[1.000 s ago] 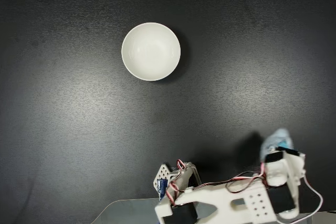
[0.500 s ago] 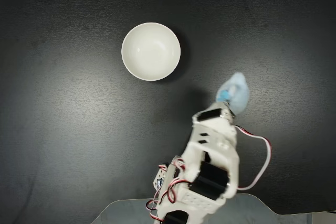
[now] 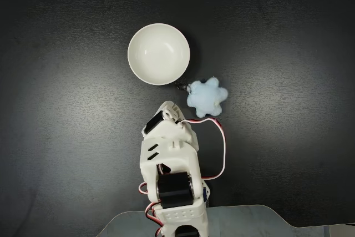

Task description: Grasp a skyblue doll and put it in the white bowl.

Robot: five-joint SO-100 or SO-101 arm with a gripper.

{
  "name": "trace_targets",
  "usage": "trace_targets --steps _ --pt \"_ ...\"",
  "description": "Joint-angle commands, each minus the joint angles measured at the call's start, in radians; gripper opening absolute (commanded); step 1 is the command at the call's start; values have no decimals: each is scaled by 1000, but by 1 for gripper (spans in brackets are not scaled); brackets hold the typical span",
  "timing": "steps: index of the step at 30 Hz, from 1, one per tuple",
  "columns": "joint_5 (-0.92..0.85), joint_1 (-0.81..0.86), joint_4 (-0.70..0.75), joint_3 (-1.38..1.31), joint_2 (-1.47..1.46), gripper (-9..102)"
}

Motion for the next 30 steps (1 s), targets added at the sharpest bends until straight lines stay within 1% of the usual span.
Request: trace_targets --steps 1,3,5,10,12,15,19,22,24,27,30 --pt "9 -9 52 -44 31 0" --pt "8 35 52 -28 29 0" --pt "9 123 52 18 28 0" --pt "11 442 46 262 25 0" --pt "11 538 11 350 23 0" --pt "11 627 -81 445 21 0" --pt "11 670 -184 503 18 0" --pt "11 663 -209 529 -17 0" --pt "8 658 -206 540 -89 3" --pt "-8 658 -199 541 -204 12" --pt "-8 657 -198 541 -265 28"
